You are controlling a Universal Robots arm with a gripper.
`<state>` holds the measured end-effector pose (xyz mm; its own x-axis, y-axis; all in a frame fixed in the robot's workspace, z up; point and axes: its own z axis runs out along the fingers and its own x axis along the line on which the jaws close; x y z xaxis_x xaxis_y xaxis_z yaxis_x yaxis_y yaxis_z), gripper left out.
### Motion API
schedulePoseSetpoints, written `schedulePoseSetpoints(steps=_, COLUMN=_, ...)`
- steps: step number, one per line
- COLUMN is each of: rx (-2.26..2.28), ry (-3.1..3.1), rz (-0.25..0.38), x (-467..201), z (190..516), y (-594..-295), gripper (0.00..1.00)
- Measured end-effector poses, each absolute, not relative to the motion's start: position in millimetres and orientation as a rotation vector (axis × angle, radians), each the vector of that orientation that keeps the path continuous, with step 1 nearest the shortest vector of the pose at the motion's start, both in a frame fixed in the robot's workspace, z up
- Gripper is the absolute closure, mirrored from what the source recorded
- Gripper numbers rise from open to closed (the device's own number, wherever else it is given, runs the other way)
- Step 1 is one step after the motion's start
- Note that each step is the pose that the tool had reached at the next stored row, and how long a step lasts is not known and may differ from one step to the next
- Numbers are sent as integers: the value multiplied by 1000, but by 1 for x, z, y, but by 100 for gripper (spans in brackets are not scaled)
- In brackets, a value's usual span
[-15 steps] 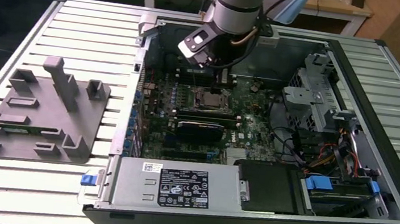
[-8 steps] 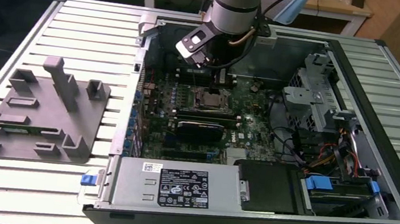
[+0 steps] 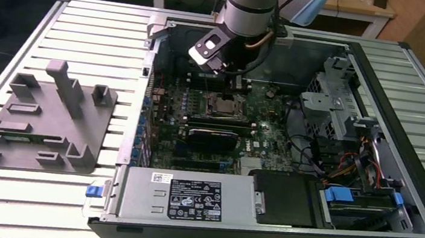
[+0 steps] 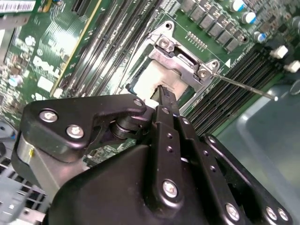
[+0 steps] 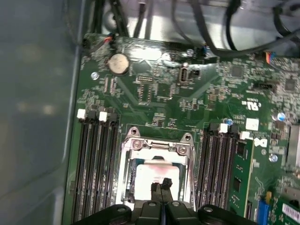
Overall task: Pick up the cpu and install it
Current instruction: 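Close the cpu cover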
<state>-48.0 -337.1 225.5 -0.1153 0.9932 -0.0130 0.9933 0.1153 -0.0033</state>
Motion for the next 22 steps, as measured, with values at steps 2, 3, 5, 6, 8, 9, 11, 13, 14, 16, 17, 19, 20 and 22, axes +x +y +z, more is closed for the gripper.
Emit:
schedulePoseSetpoints(steps=2, rx=2042, ry=2377, rz=-17, x=-48, z=225, y=-337, gripper=89)
schedulePoseSetpoints(steps=3, rx=2020, ry=2396, rz=-17, x=-48, z=225, y=-337, gripper=89)
schedulePoseSetpoints(steps=5, rx=1977, ry=2431, rz=-17, x=-48, z=225, y=-337, gripper=89)
schedulePoseSetpoints(steps=6, rx=1955, ry=2449, rz=-17, x=-48, z=225, y=-337, gripper=89)
schedulePoseSetpoints(steps=8, rx=1908, ry=2485, rz=-16, x=-48, z=225, y=-337, gripper=89)
schedulePoseSetpoints(steps=9, rx=1886, ry=2502, rz=-16, x=-48, z=225, y=-337, gripper=89)
schedulePoseSetpoints(steps=11, rx=1841, ry=2535, rz=-16, x=-48, z=225, y=-337, gripper=89)
schedulePoseSetpoints(steps=13, rx=1794, ry=2568, rz=-16, x=-48, z=225, y=-337, gripper=89)
schedulePoseSetpoints(steps=14, rx=1769, ry=2585, rz=-16, x=-48, z=225, y=-337, gripper=89)
schedulePoseSetpoints(steps=16, rx=1723, ry=2616, rz=-15, x=-48, z=225, y=-337, gripper=89)
schedulePoseSetpoints(steps=17, rx=1699, ry=2631, rz=-15, x=-48, z=225, y=-337, gripper=89)
schedulePoseSetpoints(steps=19, rx=1651, ry=2662, rz=-15, x=-48, z=225, y=-337, gripper=89)
schedulePoseSetpoints(steps=20, rx=1627, ry=2676, rz=-15, x=-48, z=225, y=-337, gripper=89)
schedulePoseSetpoints(steps=22, rx=1577, ry=2706, rz=-15, x=-48, z=225, y=-337, gripper=89)
